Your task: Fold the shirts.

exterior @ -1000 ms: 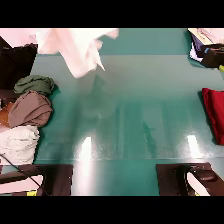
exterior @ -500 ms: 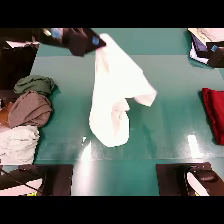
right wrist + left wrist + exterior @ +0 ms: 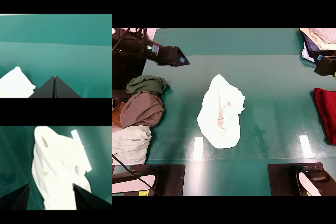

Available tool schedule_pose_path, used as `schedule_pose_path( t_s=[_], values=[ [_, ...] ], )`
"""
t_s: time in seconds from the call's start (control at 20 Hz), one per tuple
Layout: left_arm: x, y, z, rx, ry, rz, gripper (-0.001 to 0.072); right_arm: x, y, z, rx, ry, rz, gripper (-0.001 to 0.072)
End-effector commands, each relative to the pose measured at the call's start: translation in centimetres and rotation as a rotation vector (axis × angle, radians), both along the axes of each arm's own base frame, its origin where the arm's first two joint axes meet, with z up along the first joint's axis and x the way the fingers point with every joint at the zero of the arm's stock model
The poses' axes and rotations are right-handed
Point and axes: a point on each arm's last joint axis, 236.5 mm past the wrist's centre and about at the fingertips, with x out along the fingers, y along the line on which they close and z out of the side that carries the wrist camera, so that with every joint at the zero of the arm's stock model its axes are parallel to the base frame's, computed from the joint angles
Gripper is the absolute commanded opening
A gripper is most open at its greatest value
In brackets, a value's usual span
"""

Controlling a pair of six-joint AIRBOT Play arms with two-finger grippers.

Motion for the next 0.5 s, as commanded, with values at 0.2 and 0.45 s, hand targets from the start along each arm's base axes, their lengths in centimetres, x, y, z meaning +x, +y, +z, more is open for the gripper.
schedule_pose_path(
  t_s=[0.2, 0.45],
  values=[
    [-6.2, -2.6, -12.8, 0.052, 0.339, -0.061, 0.0624, -0.8, 0.4, -1.6, -0.013, 0.071, 0.024, 0.0015],
    [-14.5, -4.5, -20.1, 0.072, 0.53, -0.116, 0.0624, -0.9, 1.0, -5.0, -0.023, 0.208, 0.059, 0.0016]
  ],
)
